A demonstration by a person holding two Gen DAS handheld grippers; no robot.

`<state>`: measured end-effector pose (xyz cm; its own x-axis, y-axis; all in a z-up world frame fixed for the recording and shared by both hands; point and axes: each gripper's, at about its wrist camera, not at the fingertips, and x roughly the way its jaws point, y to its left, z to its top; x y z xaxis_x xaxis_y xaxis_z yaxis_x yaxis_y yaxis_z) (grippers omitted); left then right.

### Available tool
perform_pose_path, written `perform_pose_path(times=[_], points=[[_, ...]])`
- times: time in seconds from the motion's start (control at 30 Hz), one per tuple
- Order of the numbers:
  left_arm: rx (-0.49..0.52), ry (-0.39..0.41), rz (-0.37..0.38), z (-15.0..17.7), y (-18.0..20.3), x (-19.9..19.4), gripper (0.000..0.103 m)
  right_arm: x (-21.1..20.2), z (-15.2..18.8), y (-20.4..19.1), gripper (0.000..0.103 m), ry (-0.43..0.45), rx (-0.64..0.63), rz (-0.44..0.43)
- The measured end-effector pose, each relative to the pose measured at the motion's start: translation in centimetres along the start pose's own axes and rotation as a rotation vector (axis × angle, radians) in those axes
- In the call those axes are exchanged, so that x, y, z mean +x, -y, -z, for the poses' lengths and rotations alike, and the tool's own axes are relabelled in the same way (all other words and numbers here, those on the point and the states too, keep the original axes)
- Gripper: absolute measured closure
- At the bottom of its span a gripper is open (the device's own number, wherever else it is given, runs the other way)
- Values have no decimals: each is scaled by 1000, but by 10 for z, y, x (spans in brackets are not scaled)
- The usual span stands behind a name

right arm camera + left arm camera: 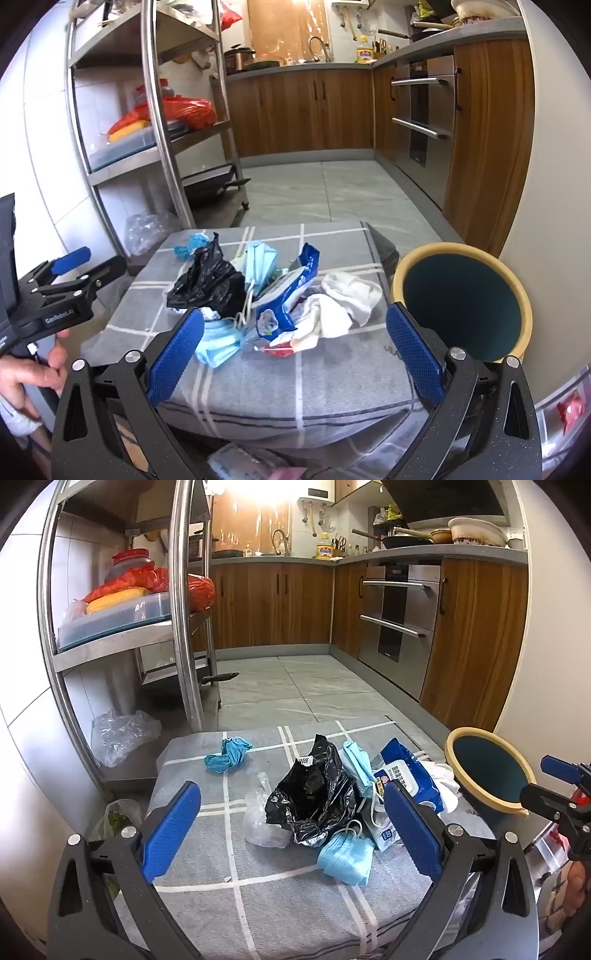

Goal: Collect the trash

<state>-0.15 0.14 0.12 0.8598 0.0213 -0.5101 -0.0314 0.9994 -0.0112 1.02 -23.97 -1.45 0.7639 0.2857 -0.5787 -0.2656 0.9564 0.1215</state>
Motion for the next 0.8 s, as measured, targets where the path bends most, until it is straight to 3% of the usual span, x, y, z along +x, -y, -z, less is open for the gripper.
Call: perform_pose_path(times=[0.8], points=[[-10, -31, 45, 2, -1, 6, 6, -1, -1, 1, 5, 0, 13, -4]])
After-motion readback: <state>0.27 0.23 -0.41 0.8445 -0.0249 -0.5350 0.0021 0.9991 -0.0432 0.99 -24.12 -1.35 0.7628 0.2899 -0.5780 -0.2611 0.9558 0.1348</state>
